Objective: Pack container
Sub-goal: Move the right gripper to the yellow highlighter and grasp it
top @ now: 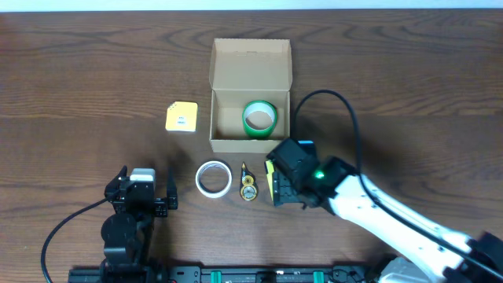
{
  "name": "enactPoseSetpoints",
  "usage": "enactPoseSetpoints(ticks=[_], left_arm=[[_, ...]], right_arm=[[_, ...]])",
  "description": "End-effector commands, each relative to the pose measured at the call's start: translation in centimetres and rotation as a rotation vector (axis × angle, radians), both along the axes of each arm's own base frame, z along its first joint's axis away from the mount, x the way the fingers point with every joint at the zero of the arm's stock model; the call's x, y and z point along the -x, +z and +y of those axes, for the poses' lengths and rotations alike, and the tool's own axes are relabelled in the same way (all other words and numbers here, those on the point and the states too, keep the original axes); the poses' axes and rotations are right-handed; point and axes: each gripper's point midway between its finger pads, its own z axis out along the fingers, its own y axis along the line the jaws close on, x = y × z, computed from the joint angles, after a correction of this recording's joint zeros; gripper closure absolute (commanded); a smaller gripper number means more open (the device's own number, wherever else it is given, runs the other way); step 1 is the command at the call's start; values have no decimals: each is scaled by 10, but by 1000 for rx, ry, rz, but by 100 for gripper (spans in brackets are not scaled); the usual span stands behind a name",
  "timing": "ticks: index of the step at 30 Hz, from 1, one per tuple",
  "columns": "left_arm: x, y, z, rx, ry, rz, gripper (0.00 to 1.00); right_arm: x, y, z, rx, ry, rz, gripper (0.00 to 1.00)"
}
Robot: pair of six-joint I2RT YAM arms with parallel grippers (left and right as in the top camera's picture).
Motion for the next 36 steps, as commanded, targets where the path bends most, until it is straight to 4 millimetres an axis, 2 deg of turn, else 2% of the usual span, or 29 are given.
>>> enactPoseSetpoints(ticks=[1, 4, 8, 15, 21, 23, 25, 27, 30, 32, 36], left_arm=[[1, -12, 2, -15, 7, 28, 5], [1, -12, 2, -14, 7, 28, 5], [1, -12, 2, -15, 7, 28, 5], [1, -12, 2, -14, 7, 28, 5], [1, -12, 2, -14, 7, 28, 5], [1, -12, 2, -15, 7, 28, 5], [1, -12, 2, -15, 7, 28, 5], [1, -12, 2, -14, 7, 28, 5], [1, -12, 2, -14, 7, 28, 4], [1, -12, 2, -15, 7, 28, 4], [1, -12, 2, -14, 7, 28, 5]], right_arm=[[-2, -16, -5, 47, -150, 5, 20], [-7, -34, 1, 59, -150, 19, 20], [-8, -47, 7, 60, -148, 44, 19], [-16, -56, 21, 10, -161, 32, 19], [-15, -65, 21, 25, -160, 47, 20], [-16, -68, 21, 27, -160, 50, 26], [-15, -70, 21, 33, -160, 54, 40], [-15, -72, 20, 38, -160, 58, 47], [-13, -73, 21, 40, -155, 65, 51], [-10, -75, 22, 46, -146, 68, 59], [-7, -82, 21, 65, -139, 83, 67]])
